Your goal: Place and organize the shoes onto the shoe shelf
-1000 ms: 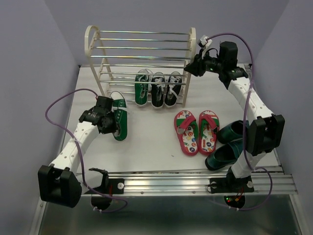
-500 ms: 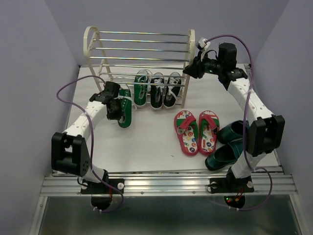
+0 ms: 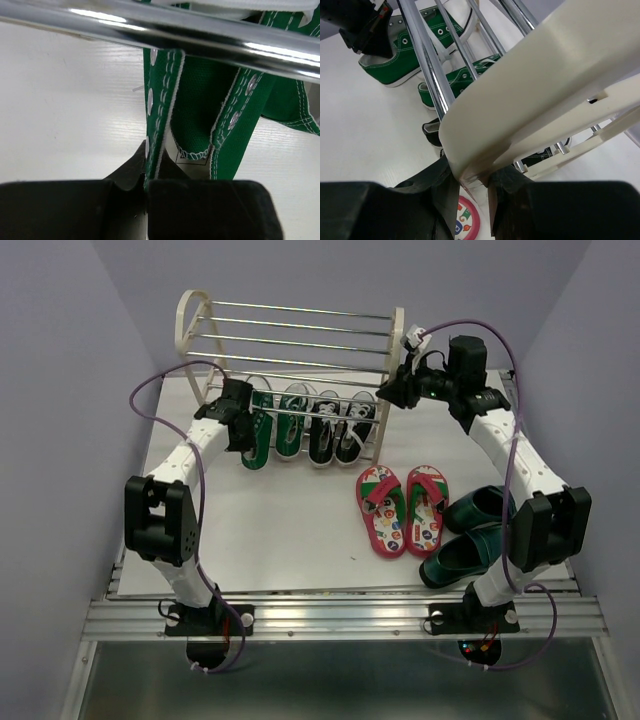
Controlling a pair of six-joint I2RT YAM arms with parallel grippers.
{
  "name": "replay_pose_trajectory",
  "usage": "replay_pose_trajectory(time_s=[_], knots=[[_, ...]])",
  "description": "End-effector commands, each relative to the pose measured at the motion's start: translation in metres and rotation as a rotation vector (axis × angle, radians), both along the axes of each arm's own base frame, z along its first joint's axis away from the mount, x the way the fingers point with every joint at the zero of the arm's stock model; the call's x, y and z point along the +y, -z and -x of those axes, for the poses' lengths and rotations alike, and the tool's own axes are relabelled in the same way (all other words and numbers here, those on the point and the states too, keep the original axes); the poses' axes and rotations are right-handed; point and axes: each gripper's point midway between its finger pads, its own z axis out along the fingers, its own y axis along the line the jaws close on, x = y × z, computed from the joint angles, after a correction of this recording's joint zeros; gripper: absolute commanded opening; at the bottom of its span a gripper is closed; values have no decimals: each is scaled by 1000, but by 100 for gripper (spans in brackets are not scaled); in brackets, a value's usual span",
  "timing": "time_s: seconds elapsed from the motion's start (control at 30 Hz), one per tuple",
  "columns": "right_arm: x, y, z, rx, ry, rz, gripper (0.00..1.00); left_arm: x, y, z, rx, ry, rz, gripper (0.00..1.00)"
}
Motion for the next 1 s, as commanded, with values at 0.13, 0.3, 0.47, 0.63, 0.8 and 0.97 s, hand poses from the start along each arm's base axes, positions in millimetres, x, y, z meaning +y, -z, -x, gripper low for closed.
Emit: replay_pose_trajectory(time_s=[0.13, 0.3, 0.47, 0.63, 0.8, 0.97], knots=[[0, -58, 17, -187, -22, -33, 9, -11, -68, -67, -329, 117, -13, 0], [0, -58, 19, -195, -27, -29, 9, -17, -59, -77, -361, 90, 31, 0], [1, -54, 22, -189, -44, -29, 10, -29, -61, -96, -447, 64, 116, 6], [0, -54, 22, -193, -37, -25, 12, -23, -40, -98, -407, -9, 106, 70], [-1, -56, 25, -202, -35, -22, 16, -16, -38, -86, -385, -39, 99, 99], [-1, -52, 26, -193, -35, -22, 17, -16, -26, -52, -371, -46, 142, 99]])
